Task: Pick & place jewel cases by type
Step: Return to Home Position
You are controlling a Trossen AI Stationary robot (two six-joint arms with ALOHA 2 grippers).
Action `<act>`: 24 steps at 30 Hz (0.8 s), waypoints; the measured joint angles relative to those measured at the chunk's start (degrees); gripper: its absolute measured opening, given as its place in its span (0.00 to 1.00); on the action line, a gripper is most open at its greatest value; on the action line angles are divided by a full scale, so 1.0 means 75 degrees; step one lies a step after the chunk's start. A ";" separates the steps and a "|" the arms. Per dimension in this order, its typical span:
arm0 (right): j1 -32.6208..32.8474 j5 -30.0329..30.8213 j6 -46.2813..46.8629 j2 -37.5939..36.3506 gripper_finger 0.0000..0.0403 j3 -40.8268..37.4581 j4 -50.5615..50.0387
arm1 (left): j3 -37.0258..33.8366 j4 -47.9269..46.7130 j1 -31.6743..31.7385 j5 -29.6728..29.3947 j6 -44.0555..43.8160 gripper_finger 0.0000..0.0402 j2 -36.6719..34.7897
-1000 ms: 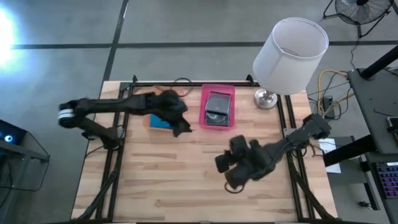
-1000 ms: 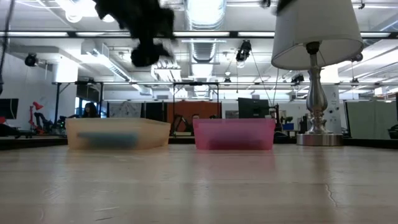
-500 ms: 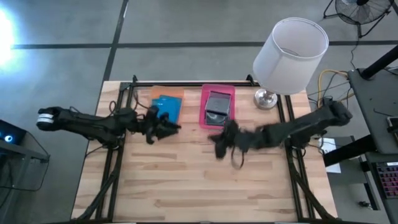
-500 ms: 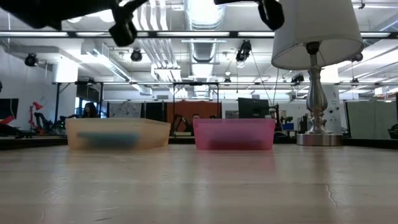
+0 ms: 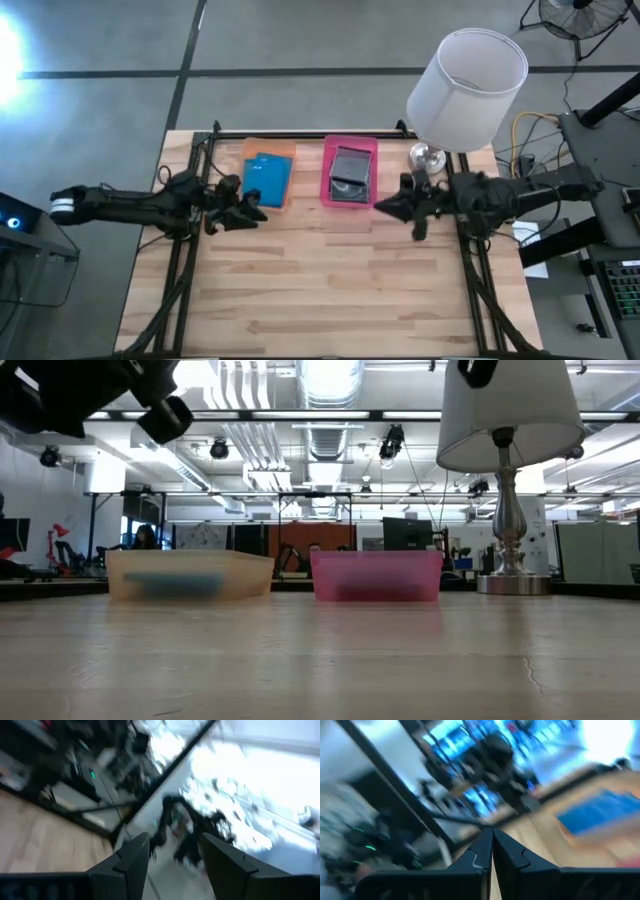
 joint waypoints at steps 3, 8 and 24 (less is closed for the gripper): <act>-0.0288 -0.1022 -0.0345 -0.0470 0.02 -0.1298 0.2307 | -0.0086 -0.0075 0.0244 0.0479 0.0137 0.40 -0.0186; -0.0279 -0.1150 -0.0675 -0.0831 0.02 -0.2513 0.4071 | -0.0095 0.0001 0.0267 0.0494 -0.0156 0.40 -0.0312; -0.0552 -0.0442 -0.2069 -0.1692 0.02 -0.3391 0.3765 | -0.0418 -0.2607 -0.0790 -0.0211 -0.0152 0.40 -0.2515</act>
